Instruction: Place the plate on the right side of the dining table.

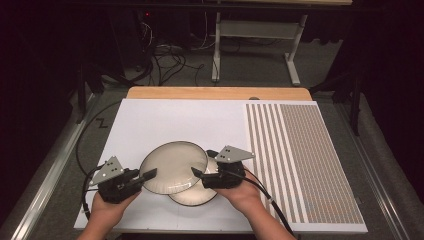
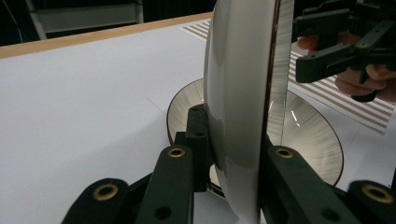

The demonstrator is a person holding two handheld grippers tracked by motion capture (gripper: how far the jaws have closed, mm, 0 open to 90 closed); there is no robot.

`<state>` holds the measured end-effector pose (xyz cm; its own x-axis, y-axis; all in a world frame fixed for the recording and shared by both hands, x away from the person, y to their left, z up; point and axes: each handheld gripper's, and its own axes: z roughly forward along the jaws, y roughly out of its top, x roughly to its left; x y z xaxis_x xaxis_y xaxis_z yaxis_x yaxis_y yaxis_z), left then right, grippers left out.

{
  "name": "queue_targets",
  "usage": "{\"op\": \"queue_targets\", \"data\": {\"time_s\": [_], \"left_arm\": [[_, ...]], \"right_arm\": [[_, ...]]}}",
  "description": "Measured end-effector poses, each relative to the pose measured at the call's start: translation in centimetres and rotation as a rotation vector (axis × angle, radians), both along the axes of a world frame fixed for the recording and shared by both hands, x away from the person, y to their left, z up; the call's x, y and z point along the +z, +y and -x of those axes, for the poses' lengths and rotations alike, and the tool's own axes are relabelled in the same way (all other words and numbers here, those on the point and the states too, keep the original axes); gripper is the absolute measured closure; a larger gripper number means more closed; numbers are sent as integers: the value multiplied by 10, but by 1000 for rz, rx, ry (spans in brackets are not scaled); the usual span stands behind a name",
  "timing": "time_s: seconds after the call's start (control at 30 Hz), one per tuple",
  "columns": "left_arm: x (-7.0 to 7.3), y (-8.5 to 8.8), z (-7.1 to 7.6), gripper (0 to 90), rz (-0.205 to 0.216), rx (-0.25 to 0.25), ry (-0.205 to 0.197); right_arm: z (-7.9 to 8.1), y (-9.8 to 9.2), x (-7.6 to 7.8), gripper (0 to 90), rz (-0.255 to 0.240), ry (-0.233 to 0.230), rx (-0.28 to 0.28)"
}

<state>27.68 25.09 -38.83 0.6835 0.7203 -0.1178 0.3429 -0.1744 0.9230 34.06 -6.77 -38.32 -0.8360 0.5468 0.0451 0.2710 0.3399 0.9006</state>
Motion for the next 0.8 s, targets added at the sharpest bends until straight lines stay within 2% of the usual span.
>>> {"op": "queue_targets", "data": {"time_s": [0.07,0.17,0.27,0.47,0.57,0.8], "left_arm": [[0,0,0,785,0,0,0],[0,0,1,786,-1,1,-3],[0,-1,2,787,-3,3,-7],[0,0,2,788,0,1,-7],[0,-1,1,788,3,1,-5],[1,-3,2,791,15,9,-3]], "right_arm": [[1,1,-4,285,9,6,3],[2,2,-8,416,-1,17,20],[1,2,-11,529,-24,48,19],[-1,0,-13,699,-52,71,-8],[-3,-3,-13,744,-73,84,-14],[-6,-7,-13,830,-83,95,-27]]}}
